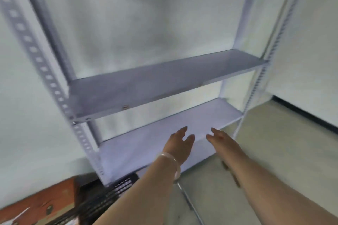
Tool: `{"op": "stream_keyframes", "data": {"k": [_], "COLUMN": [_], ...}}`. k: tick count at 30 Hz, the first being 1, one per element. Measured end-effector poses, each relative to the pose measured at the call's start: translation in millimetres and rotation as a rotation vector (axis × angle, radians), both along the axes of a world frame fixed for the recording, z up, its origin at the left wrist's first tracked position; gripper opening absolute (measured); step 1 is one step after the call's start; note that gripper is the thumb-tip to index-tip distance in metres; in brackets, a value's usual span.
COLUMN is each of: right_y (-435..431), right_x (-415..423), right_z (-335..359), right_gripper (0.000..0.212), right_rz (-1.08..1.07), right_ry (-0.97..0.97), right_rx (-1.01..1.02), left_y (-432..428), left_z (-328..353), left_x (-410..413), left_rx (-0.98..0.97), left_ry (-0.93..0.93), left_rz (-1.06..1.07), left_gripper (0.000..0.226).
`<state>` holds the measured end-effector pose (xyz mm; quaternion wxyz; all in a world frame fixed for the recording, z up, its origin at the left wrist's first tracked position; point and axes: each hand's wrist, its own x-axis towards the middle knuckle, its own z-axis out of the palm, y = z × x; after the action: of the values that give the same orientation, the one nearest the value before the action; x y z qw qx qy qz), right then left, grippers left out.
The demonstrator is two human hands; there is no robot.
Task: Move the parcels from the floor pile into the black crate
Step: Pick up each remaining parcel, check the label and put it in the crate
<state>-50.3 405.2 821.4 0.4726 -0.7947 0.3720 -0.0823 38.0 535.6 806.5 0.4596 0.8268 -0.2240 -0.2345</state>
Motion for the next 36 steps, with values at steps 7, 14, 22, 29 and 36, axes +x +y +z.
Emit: {"op": "stream_keyframes", "data": {"k": [7, 14, 22, 29, 36], "right_y": [-161, -258, -332, -429, -503], "right_x": [-174, -286, -308, -269, -258], "right_z": [56, 63, 1, -24, -52], "right_gripper": [0.056, 0.054, 0.056, 0.054, 0.055], "right_rz": [-0.324, -0.544, -0.618, -0.675, -0.697], "right_ry": [-0.118, -0.155, -0.078, -0.021, 0.08], "right_rx": [-0.009, 0.024, 0.128, 0.166, 0.193], "left_y": [-188, -303, -396, -488, -584], "left_z": [57, 54, -2, -36, -64], "left_x": [-132, -220, -223, -174, -146], "left_rx": [-0.045, -0.026, 0.063, 0.13, 0.158], "left_ry": [-0.069, -0.027, 0.126, 0.221, 0.247], "left_rz": [-0.217, -0.371, -0.443, -0.494, -0.513], "left_gripper": [0.043, 0.051, 0.052, 0.05, 0.05]}}
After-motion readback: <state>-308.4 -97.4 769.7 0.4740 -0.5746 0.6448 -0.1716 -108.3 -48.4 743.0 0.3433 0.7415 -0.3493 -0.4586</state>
